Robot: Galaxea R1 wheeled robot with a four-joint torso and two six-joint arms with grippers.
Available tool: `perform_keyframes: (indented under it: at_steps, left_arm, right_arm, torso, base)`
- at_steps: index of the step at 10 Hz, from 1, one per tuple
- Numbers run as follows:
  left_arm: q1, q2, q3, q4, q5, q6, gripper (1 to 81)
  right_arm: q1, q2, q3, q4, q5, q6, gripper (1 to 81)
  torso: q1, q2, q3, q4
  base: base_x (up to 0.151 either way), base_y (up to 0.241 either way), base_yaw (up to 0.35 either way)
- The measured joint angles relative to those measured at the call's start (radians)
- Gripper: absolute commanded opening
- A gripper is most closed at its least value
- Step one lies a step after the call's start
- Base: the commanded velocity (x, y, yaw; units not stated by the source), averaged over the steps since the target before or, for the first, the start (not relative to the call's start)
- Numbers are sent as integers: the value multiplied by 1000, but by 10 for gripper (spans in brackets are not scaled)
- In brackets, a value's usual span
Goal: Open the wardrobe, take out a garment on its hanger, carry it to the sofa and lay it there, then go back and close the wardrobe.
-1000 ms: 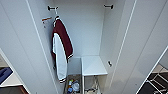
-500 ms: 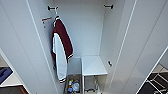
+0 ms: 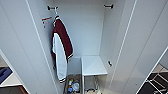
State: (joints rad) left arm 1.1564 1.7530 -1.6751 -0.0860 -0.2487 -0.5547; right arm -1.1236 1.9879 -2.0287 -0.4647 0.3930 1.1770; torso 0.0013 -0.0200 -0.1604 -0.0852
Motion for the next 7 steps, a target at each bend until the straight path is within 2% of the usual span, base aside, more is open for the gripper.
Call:
perform_keyframes:
  at_steps: [1,2,4,6,7]
  left_arm:
    - [-57,-34,6,0,-5,-52,811]
    - [-123,-73,14,-1,2,-94,811]
    - [-282,-111,26,-1,34,-132,811]
    - [-486,-110,43,0,148,-155,811]
    - [-586,-111,43,2,203,-158,811]
  right_arm:
    - [23,-21,0,0,12,43,811]
    - [97,-60,2,-3,36,133,811]
    - [206,-73,15,-39,51,244,811]
    - [329,-77,20,-120,51,389,811]
    - [365,-81,20,-143,52,426,811]
  torso:
    - [0,0,0,0]
    - [0,0,0,0]
    - [0,0,-1,0]
    - [1,1,-2,0]
    - [1,1,-2,0]
  base:
    - [0,0,0]
    - [0,0,0]
    - [0,0,0]
    - [0,0,0]
    - [0,0,0]
